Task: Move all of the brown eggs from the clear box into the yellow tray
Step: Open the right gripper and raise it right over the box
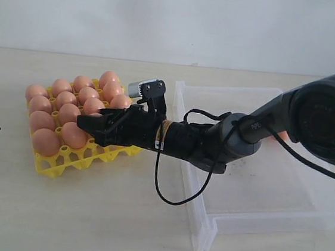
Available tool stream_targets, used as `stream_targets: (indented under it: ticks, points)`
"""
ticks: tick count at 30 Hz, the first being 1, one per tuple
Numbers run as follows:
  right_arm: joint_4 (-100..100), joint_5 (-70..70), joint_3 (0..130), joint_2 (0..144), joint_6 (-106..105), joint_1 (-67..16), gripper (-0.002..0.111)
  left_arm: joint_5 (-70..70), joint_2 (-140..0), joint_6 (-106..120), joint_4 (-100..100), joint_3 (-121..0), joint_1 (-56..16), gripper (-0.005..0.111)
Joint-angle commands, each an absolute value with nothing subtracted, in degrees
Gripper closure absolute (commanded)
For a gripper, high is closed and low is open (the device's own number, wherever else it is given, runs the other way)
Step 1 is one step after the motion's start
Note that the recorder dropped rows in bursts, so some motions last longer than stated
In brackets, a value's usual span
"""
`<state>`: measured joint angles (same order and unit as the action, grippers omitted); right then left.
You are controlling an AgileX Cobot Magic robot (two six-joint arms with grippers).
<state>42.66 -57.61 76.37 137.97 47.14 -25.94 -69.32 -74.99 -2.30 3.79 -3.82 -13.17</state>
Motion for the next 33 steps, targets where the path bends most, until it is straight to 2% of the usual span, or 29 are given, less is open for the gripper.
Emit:
stream_targets:
  ticks: [1,7,12,14,20,23,30,33]
  points:
    - [43.2,-54.5,76.0,135.5,47.9,-25.2,0.048,-70.0,-74.7,-1.9,4.3,-3.5,-13.2,0.103]
    - [48.2,-45.2,76.0,129.2,49.2,-22.8,0.048,-70.0,-74.7,-1.3,4.3,-3.5,-13.2,0.103]
    - [61.3,-38.3,76.0,123.9,63.0,-20.5,0.05,-70.0,-74.7,-1.3,4.3,-3.5,-13.2,0.103]
    - [67.5,-37.8,76.0,121.9,67.1,-19.9,0.054,-70.0,-74.7,-1.3,4.3,-3.5,-13.2,0.103]
    - [90.0,-38.9,76.0,113.1,78.2,-16.7,0.079,-70.0,-74.7,-1.2,4.3,-3.5,-13.2,0.103]
    - [99.9,-35.7,76.0,108.3,89.4,-13.7,0.08,-70.0,-74.7,-1.2,4.3,-3.5,-13.2,0.103]
    - [99.9,-34.1,74.3,103.2,108.2,-2.9,0.082,-70.0,-74.7,-1.2,4.3,-3.5,-13.2,0.103]
    - [99.9,-34.9,73.7,103.6,108.5,0.4,0.097,-70.0,-74.7,-1.2,4.3,-3.5,-13.2,0.103]
